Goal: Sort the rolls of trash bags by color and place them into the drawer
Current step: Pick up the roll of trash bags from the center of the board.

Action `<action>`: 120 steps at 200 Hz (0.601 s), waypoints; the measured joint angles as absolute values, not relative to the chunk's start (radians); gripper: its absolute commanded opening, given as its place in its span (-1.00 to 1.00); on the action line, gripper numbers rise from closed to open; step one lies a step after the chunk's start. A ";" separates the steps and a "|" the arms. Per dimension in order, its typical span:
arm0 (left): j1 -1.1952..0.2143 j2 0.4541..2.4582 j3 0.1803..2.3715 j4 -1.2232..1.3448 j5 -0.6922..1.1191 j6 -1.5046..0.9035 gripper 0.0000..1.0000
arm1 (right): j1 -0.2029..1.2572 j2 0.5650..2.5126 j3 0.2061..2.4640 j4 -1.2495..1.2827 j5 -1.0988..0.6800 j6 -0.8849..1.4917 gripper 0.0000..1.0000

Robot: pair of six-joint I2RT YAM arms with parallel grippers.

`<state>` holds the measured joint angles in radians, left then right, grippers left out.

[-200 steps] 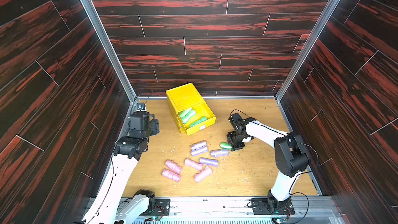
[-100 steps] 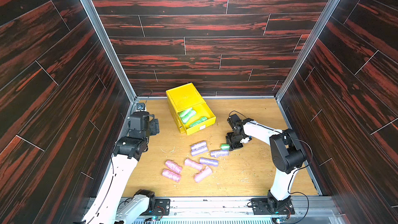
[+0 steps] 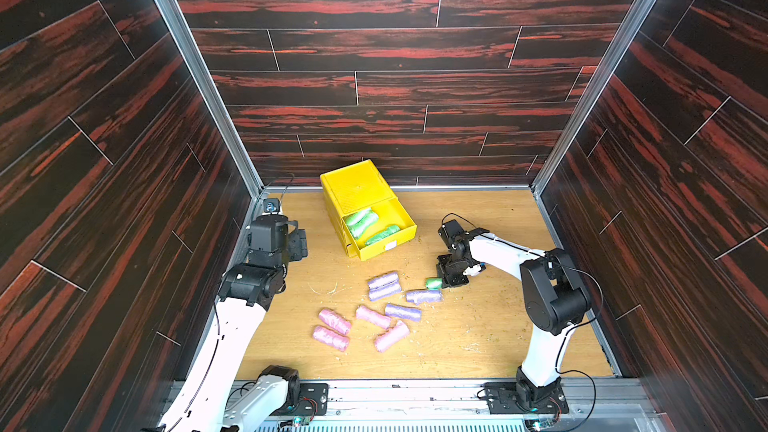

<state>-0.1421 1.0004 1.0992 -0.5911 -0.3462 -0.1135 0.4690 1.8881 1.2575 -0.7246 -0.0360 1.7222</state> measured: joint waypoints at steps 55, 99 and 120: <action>-0.142 1.000 1.097 -0.590 -0.347 -0.113 0.69 | 0.469 1.817 1.271 -0.740 0.020 1.689 -0.45; -0.142 0.999 1.094 -0.591 -0.347 -0.115 0.70 | 0.469 1.703 1.340 -0.818 0.082 1.603 -0.44; -0.142 0.999 1.094 -0.590 -0.347 -0.119 0.70 | 0.469 1.649 1.411 -0.887 0.118 1.538 -0.45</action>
